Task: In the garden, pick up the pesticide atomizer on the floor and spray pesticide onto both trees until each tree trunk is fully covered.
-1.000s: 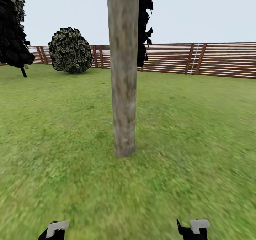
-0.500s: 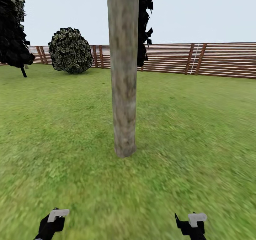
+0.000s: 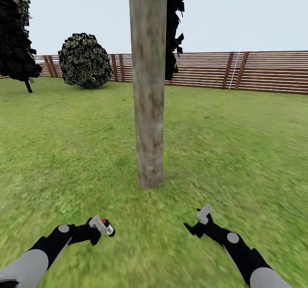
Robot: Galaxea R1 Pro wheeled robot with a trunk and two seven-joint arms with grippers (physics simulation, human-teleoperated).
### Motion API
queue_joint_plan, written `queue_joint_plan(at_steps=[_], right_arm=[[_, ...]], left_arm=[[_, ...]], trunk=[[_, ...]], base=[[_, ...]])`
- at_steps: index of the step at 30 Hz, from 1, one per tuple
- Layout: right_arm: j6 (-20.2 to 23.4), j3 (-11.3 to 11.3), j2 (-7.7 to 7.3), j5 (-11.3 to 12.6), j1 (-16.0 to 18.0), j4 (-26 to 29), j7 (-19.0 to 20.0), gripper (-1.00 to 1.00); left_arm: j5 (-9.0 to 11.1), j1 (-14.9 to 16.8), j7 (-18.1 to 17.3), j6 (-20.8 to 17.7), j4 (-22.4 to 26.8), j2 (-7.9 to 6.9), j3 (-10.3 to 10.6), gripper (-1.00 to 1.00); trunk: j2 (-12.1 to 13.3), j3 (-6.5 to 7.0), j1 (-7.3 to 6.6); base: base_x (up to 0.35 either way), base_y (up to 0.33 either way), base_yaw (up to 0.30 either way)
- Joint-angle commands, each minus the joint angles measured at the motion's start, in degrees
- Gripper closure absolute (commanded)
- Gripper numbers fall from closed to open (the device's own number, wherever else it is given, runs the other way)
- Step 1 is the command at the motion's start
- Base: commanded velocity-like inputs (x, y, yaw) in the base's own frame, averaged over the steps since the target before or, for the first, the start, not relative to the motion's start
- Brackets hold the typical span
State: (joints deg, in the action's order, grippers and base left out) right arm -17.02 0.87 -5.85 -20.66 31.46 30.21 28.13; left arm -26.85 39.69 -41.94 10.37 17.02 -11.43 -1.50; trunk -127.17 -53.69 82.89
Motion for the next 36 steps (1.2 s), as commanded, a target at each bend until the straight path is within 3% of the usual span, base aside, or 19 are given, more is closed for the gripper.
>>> queue_joint_plan(at_steps=[1,4,6,8,9,10,14,19,20,25,30,36], right_arm=[[0.7,0.1,0.10,-2.8,1.4,0.1,4.1,-1.00],[2.4,0.1,1.31,-7.5,4.2,0.1,10.2,-1.00],[5.0,0.1,3.44,-9.6,6.0,0.2,15.3,-1.00],[6.3,0.1,4.75,-10.2,6.7,0.2,18.0,-1.00],[7.2,0.1,6.40,-10.5,7.2,0.3,20.3,-1.00],[7.5,0.1,7.20,-10.6,7.3,0.2,20.9,-1.00],[7.8,0.5,8.97,-10.8,7.4,0.2,21.8,-1.00],[7.7,2.6,10.47,-12.1,7.5,0.5,23.0,-1.00],[7.7,2.3,10.13,-11.8,7.5,0.3,22.7,-1.00],[7.7,1.9,9.15,-13.2,7.5,0.0,21.3,-1.00],[7.9,2.8,9.68,-14.3,7.5,0.3,21.3,-1.00],[8.8,3.9,11.42,-16.2,7.6,0.5,21.3,-1.00]], left_arm=[[-2.7,1.1,-2.6,0.1,0.0,0.19,-0.1,1.00],[-7.4,3.2,-8.4,-2.2,0.2,0.71,-0.1,1.00],[-11.2,4.2,-12.3,-4.7,1.7,1.58,0.0,1.00],[-13.5,4.4,-13.8,-5.4,2.7,2.36,0.3,1.00],[-16.5,4.6,-15.1,-6.0,3.5,3.59,1.3,1.00],[-18.1,4.6,-15.6,-6.1,3.6,4.29,1.6,1.00],[-21.9,4.7,-16.4,-6.4,3.9,5.62,2.1,1.00],[-21.6,4.6,-16.5,-7.5,5.3,7.07,3.4,1.00],[-21.9,4.6,-16.7,-7.1,5.6,7.40,3.3,1.00],[-23.6,5.0,-17.0,-6.9,7.0,6.10,2.5,1.00],[-24.0,5.3,-17.3,-7.5,7.1,7.63,2.5,1.00],[-25.5,5.5,-17.5,-9.4,7.2,9.59,2.6,1.00]], trunk=[[0.0,-0.06,-0.01],[0.0,-0.06,-0.01],[0.0,-0.06,-0.01],[0.0,-0.06,-0.01],[0.0,-0.06,-0.01],[0.0,-0.06,-0.01],[0.0,-0.06,-0.01],[0.0,-0.06,-0.01],[0.0,-0.06,-0.01],[0.0,-0.06,-0.01],[0.0,-0.06,-0.01],[0.0,-0.06,-0.01]], base=[[0.000,0.000,0.000],[0.000,0.000,0.000],[0.000,0.000,0.000],[0.000,0.000,0.000],[0.000,0.000,0.000],[0.000,0.000,0.000],[0.000,0.000,0.000],[0.000,0.000,0.000],[0.000,0.000,0.000],[0.000,0.000,0.000],[0.000,0.000,0.000],[0.000,0.000,0.000]])
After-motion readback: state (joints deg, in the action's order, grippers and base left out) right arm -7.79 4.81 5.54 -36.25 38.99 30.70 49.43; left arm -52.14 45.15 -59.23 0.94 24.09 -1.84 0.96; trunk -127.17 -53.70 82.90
